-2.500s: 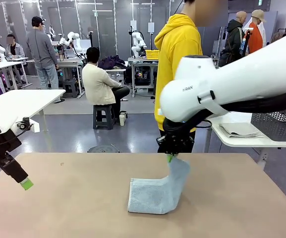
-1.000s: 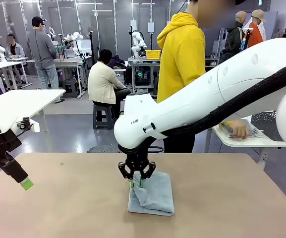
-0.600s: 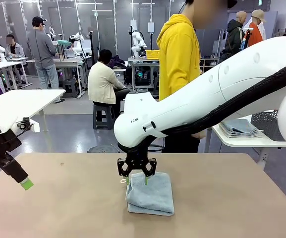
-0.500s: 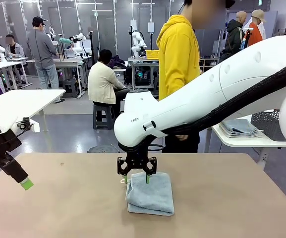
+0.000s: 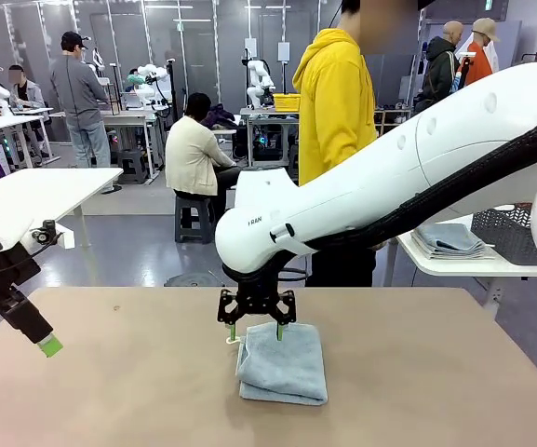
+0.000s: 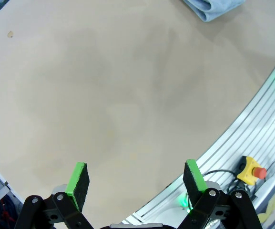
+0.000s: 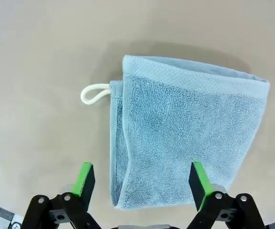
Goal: Fold the towels and place them in the basket.
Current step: When a person lays out a Towel with hook on the table, fold it in half twice, then place the folded Towel with hook on the right side of the table.
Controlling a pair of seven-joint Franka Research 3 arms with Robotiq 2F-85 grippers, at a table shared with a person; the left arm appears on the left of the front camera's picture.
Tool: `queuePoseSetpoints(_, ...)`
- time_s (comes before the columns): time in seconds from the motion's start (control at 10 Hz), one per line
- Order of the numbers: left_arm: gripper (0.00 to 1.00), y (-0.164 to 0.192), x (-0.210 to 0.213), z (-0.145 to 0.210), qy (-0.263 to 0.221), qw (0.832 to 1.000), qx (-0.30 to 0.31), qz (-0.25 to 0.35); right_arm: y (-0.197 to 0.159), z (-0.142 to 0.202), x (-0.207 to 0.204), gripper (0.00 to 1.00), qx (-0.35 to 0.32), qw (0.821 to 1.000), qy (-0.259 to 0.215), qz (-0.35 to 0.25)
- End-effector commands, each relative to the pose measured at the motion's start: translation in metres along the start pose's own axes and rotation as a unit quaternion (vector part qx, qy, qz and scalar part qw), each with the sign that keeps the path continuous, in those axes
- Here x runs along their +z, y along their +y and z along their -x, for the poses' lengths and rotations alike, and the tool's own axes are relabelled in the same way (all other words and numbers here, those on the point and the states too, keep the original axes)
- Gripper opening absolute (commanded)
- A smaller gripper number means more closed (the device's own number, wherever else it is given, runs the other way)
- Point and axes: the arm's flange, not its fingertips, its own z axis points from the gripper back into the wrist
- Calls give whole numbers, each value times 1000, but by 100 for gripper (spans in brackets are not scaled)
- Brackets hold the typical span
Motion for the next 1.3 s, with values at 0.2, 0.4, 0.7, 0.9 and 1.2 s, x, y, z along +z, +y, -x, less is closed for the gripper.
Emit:
queuePoseSetpoints(0.2, 100, 1, -1, -1, -1, 1000, 0, -5, 0, 0, -1, 100, 1, 1000, 0, 4)
queuePoseSetpoints(0.4, 100, 1, -1, -1, -1, 1000, 0, -5, 0, 0, -1, 100, 1, 1000, 0, 4)
queuePoseSetpoints(0.7, 100, 1, -1, -1, -1, 1000, 0, -5, 0, 0, -1, 100, 1, 1000, 0, 4)
queuePoseSetpoints(0.9, 100, 1, -1, -1, -1, 1000, 0, -5, 0, 0, -1, 100, 1, 1000, 0, 4)
queuePoseSetpoints(1.2, 100, 1, -1, -1, -1, 1000, 0, -5, -10, 21, 26, 100, 13, 999, -12, -27)
